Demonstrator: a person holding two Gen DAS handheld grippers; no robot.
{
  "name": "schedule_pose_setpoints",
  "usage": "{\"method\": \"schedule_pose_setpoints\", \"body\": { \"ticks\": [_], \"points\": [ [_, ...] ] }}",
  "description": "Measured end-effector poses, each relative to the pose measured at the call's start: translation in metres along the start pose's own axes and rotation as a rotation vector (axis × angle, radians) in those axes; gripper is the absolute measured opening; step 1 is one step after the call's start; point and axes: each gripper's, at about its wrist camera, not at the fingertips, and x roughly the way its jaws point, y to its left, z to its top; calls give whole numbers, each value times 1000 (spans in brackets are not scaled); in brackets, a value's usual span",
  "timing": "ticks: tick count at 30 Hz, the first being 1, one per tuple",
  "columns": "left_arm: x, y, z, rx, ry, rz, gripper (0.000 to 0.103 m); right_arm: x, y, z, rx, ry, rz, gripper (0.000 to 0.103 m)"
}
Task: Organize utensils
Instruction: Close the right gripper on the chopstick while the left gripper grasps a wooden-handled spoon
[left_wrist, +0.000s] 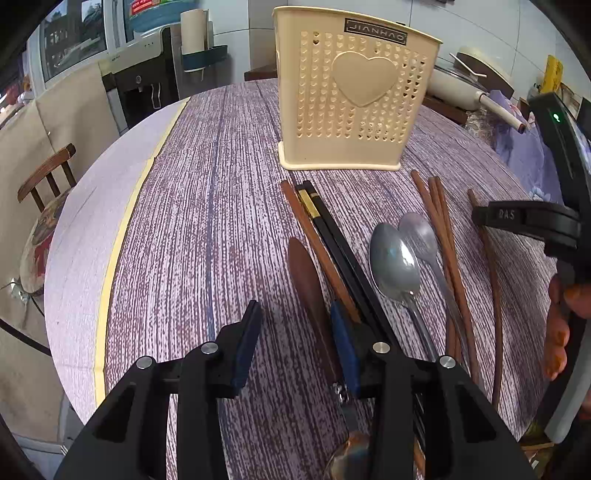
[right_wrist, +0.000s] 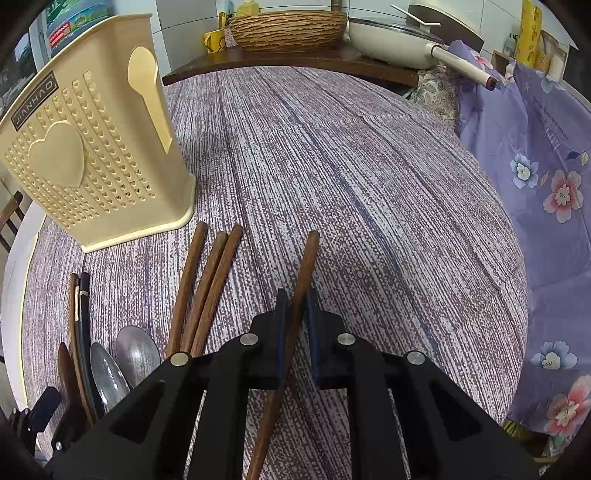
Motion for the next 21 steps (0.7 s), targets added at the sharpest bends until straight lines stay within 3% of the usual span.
{"method": "schedule_pose_setpoints", "body": {
  "ticks": [6,9,21],
  "points": [
    [11,7,20,-44,39,-12,31,2,0,5,17,14,-9,11],
    [13,7,22,-60,46,-7,20,3,1,6,17,14,-19,11],
    [13,4,24,-80,46,-11,18,2,7,2,6,3,-28,9]
  ]
}}
